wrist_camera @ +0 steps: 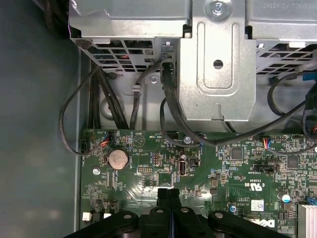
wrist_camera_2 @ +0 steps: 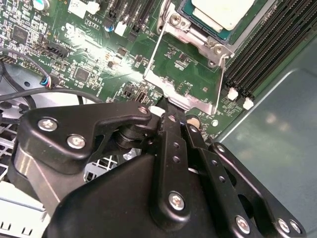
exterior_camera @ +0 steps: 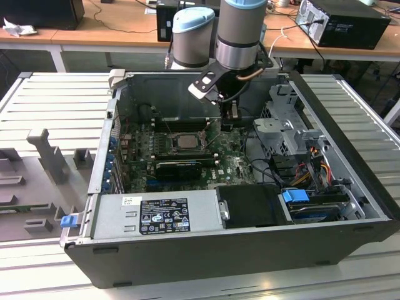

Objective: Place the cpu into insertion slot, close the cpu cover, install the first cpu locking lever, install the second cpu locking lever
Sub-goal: 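Close the cpu cover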

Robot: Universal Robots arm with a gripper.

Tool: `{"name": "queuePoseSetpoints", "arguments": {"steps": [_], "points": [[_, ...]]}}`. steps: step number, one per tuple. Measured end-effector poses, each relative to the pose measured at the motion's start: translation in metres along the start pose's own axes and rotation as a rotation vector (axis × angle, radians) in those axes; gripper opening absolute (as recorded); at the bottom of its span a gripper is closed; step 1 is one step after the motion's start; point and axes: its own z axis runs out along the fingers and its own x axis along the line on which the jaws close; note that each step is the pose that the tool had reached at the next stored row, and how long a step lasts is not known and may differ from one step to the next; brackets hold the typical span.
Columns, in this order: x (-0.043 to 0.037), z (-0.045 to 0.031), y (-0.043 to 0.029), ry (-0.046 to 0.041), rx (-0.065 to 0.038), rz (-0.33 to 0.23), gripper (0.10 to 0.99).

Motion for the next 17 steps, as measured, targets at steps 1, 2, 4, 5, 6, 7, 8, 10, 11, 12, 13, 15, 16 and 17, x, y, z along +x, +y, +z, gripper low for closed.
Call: {"name": "queuePoseSetpoints", "arguments": {"steps": [1, 2, 4, 5, 6, 7, 8, 10, 11, 12, 13, 15, 16, 17], "points": [[0.0000, 0.0000, -0.0001, 0.0000, 0.000, 0.000, 0.106], [0.0000, 0.0000, -0.0005, 0.0000, 0.000, 0.000, 0.106], [0.0000, 0.0000, -0.0011, 0.0000, 0.000, 0.000, 0.106], [0.0000, -0.0001, -0.0013, 0.0000, 0.000, 0.000, 0.106], [0.0000, -0.0001, -0.0015, 0.0000, 0.000, 0.000, 0.106], [0.0000, -0.0001, -0.0017, 0.0000, 0.000, 0.000, 0.106], [0.0000, -0.0001, -0.0019, 0.0000, 0.000, 0.000, 0.106], [0.0000, -0.0001, -0.0023, 0.0000, 0.000, 0.000, 0.106], [0.0000, -0.0001, -0.0024, 0.0000, 0.000, 0.000, 0.106], [0.0000, -0.0001, -0.0026, 0.0000, 0.000, 0.000, 0.106], [0.0000, -0.0001, -0.0027, 0.0000, 0.000, 0.000, 0.106], [0.0000, -0.0001, -0.0031, 0.0000, 0.000, 0.000, 0.106], [0.0000, -0.0001, -0.0034, 0.0000, 0.000, 0.000, 0.106], [0.0000, -0.0001, -0.0035, 0.0000, 0.000, 0.000, 0.106]]}}
